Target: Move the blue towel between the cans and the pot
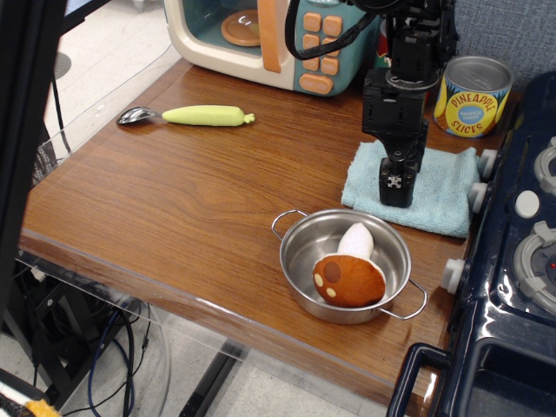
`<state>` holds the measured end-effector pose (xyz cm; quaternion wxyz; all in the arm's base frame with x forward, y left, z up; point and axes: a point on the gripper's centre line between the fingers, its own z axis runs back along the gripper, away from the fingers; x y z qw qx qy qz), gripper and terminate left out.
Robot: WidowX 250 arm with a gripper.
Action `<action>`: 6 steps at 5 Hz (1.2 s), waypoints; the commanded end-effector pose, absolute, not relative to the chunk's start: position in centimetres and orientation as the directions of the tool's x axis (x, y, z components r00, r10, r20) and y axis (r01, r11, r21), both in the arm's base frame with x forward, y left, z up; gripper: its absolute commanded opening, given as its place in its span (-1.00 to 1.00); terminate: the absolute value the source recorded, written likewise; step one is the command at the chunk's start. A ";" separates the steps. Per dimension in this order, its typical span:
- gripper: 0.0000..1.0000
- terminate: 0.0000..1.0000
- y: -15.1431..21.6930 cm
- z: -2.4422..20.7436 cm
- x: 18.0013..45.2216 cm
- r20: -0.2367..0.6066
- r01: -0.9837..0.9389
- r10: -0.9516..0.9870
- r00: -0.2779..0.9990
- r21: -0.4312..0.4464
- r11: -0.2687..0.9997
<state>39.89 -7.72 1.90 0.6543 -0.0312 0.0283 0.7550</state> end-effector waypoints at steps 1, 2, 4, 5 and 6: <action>1.00 -1.00 -7.8 8.7 39.4 -0.115 -0.975 0.982 -0.147 -0.147 -0.164; 1.00 -1.00 -7.5 11.3 39.0 -0.127 -0.963 0.980 -0.151 -0.204 -0.175; 1.00 -1.00 -7.2 13.0 37.9 -0.149 -0.958 0.977 -0.156 -0.220 -0.186; 1.00 -1.00 -7.2 13.0 37.9 -0.149 -0.958 0.977 -0.156 -0.220 -0.186; 1.00 -1.00 -7.2 13.0 37.9 -0.149 -0.958 0.977 -0.156 -0.220 -0.186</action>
